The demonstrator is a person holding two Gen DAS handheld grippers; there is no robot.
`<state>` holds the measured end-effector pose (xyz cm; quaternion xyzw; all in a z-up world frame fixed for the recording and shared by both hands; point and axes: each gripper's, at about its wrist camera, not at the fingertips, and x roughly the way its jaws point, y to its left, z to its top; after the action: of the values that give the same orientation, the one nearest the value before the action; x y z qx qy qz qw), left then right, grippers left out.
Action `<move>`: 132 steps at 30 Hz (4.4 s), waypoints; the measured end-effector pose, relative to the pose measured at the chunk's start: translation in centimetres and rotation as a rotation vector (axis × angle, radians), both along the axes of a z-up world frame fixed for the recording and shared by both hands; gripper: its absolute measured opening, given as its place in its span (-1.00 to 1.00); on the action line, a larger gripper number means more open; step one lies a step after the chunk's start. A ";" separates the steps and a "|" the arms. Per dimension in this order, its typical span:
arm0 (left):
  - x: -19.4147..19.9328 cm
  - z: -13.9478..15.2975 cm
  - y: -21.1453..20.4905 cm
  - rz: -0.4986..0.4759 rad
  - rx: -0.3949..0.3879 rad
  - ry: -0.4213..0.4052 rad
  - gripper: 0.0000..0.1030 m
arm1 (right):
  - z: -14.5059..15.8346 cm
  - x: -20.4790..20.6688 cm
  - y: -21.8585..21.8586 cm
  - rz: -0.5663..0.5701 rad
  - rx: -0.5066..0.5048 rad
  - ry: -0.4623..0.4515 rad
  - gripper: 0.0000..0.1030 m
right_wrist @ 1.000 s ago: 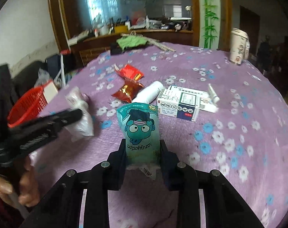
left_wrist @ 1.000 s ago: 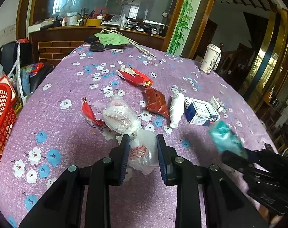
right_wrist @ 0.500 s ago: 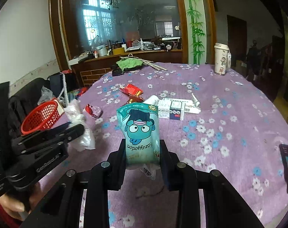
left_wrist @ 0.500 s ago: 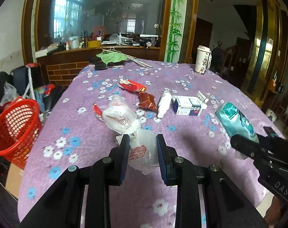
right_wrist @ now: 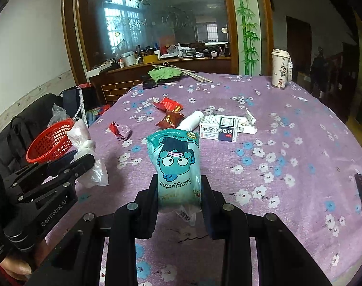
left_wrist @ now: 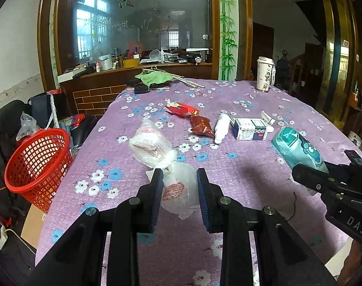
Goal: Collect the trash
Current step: 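Hold the plastic bag and teal wipe pack above the table, then carry the plastic bag and teal pack over the red basket and open both tools, then grasp the red snack wrapper with the left tool while the right tool grasps the brown candy packet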
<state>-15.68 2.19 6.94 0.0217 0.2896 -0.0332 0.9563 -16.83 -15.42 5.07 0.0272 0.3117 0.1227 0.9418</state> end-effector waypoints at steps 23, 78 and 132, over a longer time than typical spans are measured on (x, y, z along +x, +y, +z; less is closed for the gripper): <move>-0.1 -0.5 0.7 0.032 0.006 0.001 -0.47 | 0.1 -0.2 1.0 0.023 -0.023 -0.003 -0.34; 0.0 4.2 16.1 0.259 -0.089 -0.016 -0.47 | 3.2 5.4 14.2 0.329 -0.035 0.072 -0.33; 17.7 -1.2 7.6 0.110 -0.133 0.381 0.25 | -0.7 24.2 4.6 0.106 0.236 0.180 0.00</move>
<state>1.99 9.84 5.76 -0.0637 0.4632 -0.0036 0.8840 7.36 -10.81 4.33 0.1318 0.3794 0.2050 0.8925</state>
